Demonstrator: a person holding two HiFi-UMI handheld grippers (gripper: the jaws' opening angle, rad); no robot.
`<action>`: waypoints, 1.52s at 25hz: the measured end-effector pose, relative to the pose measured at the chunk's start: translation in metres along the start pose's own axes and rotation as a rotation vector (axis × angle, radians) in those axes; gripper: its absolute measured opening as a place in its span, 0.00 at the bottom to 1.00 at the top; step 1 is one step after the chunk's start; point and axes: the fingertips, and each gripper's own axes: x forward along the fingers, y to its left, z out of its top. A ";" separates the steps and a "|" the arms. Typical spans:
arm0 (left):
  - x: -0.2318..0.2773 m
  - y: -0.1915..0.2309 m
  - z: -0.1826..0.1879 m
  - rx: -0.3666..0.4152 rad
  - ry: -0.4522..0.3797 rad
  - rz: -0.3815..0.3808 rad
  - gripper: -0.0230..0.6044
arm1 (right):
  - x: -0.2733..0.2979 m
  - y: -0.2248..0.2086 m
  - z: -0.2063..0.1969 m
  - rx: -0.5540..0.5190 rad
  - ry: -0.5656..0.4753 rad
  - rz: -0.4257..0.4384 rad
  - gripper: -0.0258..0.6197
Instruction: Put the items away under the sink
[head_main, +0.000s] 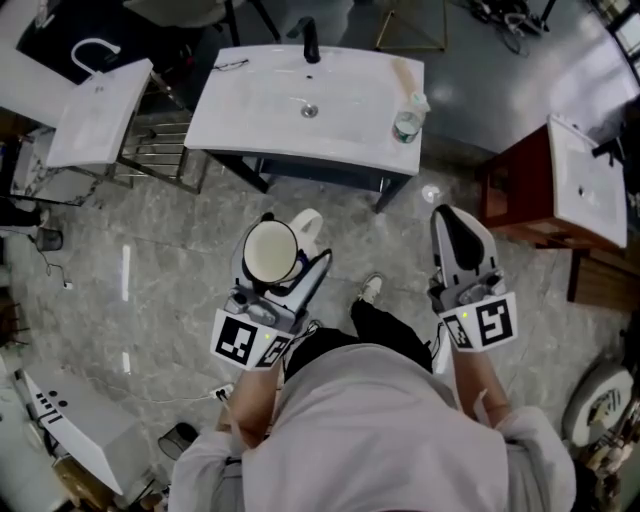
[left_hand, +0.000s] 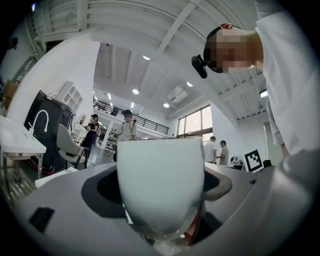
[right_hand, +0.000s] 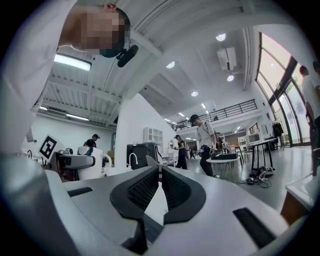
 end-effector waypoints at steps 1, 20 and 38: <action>0.008 0.000 0.000 0.007 -0.002 0.008 0.68 | 0.005 -0.006 -0.002 0.007 -0.002 0.014 0.11; 0.049 0.097 -0.083 0.032 0.079 -0.055 0.68 | 0.099 0.004 -0.075 -0.044 0.085 0.030 0.11; 0.057 0.150 -0.287 0.049 0.070 -0.122 0.68 | 0.098 0.009 -0.241 -0.136 0.059 0.009 0.11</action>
